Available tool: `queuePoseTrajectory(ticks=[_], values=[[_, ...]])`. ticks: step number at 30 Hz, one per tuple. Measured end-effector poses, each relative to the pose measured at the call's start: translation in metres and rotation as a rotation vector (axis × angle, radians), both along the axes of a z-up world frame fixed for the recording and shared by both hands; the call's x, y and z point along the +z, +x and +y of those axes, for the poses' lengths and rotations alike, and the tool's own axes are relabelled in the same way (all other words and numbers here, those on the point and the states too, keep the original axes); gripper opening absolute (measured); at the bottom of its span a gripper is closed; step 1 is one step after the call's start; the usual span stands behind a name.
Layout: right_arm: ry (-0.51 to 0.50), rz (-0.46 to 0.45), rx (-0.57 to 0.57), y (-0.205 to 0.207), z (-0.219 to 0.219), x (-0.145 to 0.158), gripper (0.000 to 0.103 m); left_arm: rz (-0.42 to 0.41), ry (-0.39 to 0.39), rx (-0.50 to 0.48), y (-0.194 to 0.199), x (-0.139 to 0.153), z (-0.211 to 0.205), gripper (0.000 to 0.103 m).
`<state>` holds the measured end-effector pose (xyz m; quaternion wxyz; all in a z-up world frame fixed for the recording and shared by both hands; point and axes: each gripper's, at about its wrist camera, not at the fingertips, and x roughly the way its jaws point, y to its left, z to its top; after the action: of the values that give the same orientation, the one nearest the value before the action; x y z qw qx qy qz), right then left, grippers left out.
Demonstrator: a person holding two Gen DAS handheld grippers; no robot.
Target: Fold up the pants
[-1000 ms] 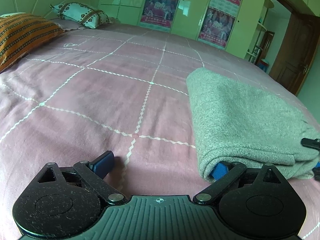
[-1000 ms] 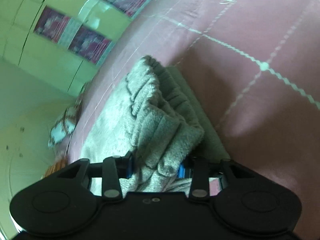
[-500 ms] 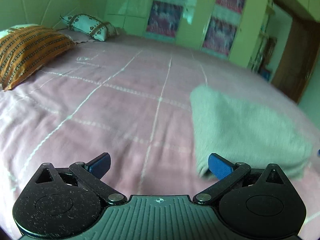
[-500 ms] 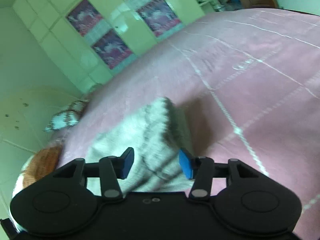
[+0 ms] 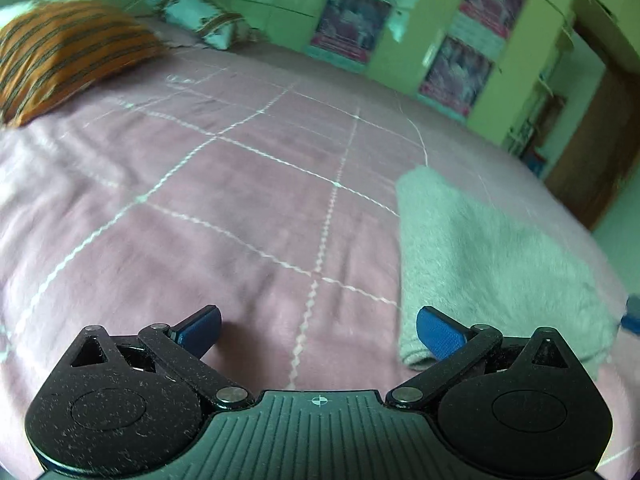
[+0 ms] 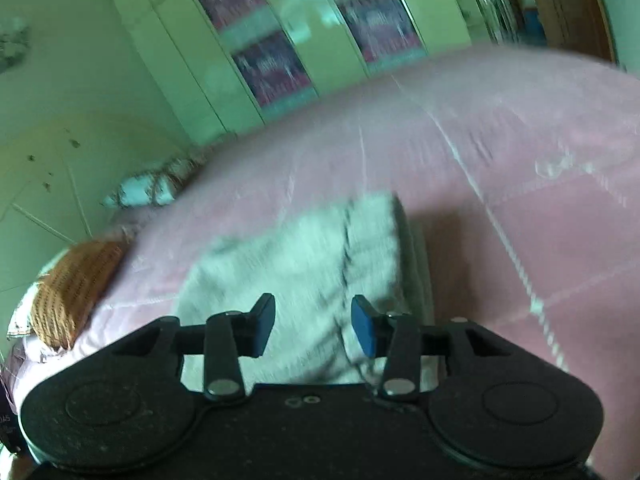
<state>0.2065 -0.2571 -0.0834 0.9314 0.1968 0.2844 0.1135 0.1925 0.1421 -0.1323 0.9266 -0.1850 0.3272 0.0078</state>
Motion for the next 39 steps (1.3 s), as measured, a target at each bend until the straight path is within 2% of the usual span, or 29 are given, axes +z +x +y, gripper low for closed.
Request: queuePoseTrajectory(ticks=[4,6,7,8,10,12,14,16,18,20,21,23,25,28,32,33,35,36,37,39], values=[[-0.016,0.011,0.032,0.003,0.011,-0.005,0.035,-0.008,-0.035,-0.032,0.006,-0.007,-0.005,0.103],[-0.072,0.086,0.008,0.011,0.015,-0.018,0.034,0.072,0.024,-0.089,0.018,-0.017,-0.018,0.103],[-0.075,0.128,-0.002,0.015,0.014,-0.026,0.032,0.080,0.072,-0.110,0.021,-0.018,-0.023,0.103],[-0.050,0.126,-0.009,0.014,0.011,-0.025,0.031,0.080,0.067,-0.104,0.022,-0.015,-0.022,0.103],[0.000,0.093,-0.014,0.007,0.007,-0.012,0.034,0.049,0.006,-0.074,0.016,-0.009,-0.012,0.103],[0.009,0.039,-0.029,-0.003,0.003,0.000,0.038,0.037,0.005,-0.069,0.008,-0.006,-0.008,0.103],[0.021,0.023,-0.049,-0.009,-0.004,0.004,0.044,0.052,0.037,-0.119,0.004,-0.009,-0.014,0.103],[0.041,0.030,-0.059,-0.010,-0.008,0.001,0.045,0.082,0.105,-0.173,0.006,-0.015,-0.026,0.103],[0.040,0.051,-0.054,-0.008,-0.005,-0.002,0.046,0.090,0.143,-0.178,0.011,-0.014,-0.035,0.103],[0.027,0.056,-0.048,-0.004,0.000,-0.008,0.046,0.142,0.223,-0.128,0.021,-0.016,-0.041,0.103],[0.019,0.066,-0.044,-0.001,0.003,-0.010,0.046,0.138,0.252,-0.085,0.023,-0.013,-0.042,0.103],[0.024,0.076,-0.051,0.001,0.003,-0.012,0.046,0.127,0.212,-0.046,0.019,-0.013,-0.036,0.103],[0.046,0.073,-0.063,-0.001,-0.001,-0.011,0.046,0.137,0.278,0.005,0.011,-0.014,-0.034,0.103],[0.052,0.063,-0.070,-0.006,-0.009,-0.008,0.046,0.128,0.193,0.034,0.004,-0.009,-0.016,0.103],[0.076,0.069,-0.080,-0.012,-0.020,-0.008,0.047,0.126,0.195,0.012,0.002,-0.006,-0.010,0.103],[0.077,0.069,-0.081,-0.013,-0.022,-0.007,0.049,0.125,0.190,0.006,0.001,-0.005,-0.010,0.103],[0.083,0.063,-0.081,-0.018,-0.026,-0.007,0.067,0.121,0.177,-0.006,0.003,-0.003,-0.008,0.103],[0.091,0.054,-0.080,-0.020,-0.029,-0.007,0.071,0.117,0.174,-0.012,0.004,-0.002,-0.008,0.103],[0.096,0.051,-0.080,-0.022,-0.032,-0.006,0.074,0.111,0.175,-0.019,0.005,0.000,-0.009,0.103],[0.096,0.057,-0.086,-0.023,-0.037,-0.007,0.073,0.105,0.180,-0.030,0.005,0.003,-0.015,0.103]])
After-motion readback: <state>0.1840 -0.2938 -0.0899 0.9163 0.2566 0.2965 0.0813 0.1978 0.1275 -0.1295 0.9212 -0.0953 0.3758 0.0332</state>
